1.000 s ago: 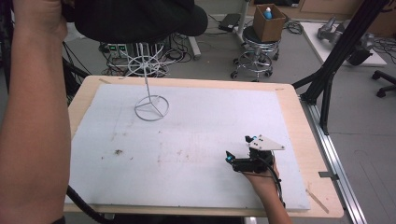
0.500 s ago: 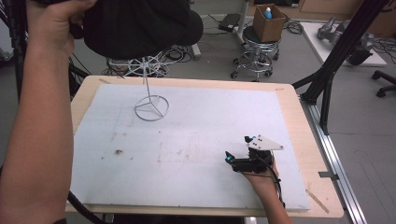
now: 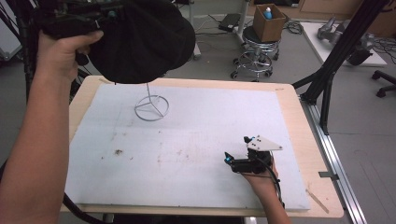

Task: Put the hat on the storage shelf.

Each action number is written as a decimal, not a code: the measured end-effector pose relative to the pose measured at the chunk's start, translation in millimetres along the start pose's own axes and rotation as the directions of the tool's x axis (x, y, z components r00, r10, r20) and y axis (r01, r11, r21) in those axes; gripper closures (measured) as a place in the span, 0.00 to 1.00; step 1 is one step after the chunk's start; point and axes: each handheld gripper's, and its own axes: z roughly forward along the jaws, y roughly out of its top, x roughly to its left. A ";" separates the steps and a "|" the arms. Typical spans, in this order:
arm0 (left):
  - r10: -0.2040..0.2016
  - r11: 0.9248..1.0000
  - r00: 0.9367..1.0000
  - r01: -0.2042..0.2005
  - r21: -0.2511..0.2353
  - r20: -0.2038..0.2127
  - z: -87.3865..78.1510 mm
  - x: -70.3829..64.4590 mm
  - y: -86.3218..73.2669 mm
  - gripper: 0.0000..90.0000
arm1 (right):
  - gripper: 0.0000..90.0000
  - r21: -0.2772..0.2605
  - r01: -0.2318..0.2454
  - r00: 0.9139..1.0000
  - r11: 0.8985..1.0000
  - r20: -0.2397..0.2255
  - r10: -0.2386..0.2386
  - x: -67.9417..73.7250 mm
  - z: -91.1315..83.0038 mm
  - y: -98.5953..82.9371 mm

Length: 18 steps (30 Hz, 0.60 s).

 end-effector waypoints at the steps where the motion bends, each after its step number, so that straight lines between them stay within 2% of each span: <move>1: -0.003 1.000 1.000 0.003 0.006 -0.002 -2.0 0.2 -3.9 0.77 | 0.06 0.001 0.002 1.000 1.000 0.000 -0.002 0.0 0.1 0.0; 5: -0.019 1.000 1.000 0.019 0.022 -0.001 -9.7 0.3 -19.7 0.77 | 0.06 0.004 0.003 1.000 1.000 0.002 -0.003 0.9 0.4 0.1; 13: -0.070 0.998 0.998 0.070 0.004 -0.006 -26.4 6.9 -51.6 0.77 | 0.06 0.006 0.009 1.000 1.000 -0.001 -0.009 2.1 1.5 0.2; 18: -0.086 0.996 0.996 0.086 0.005 -0.011 -31.2 8.2 -60.1 0.75 | 0.06 0.012 0.007 1.000 1.000 -0.002 -0.007 3.2 2.4 0.2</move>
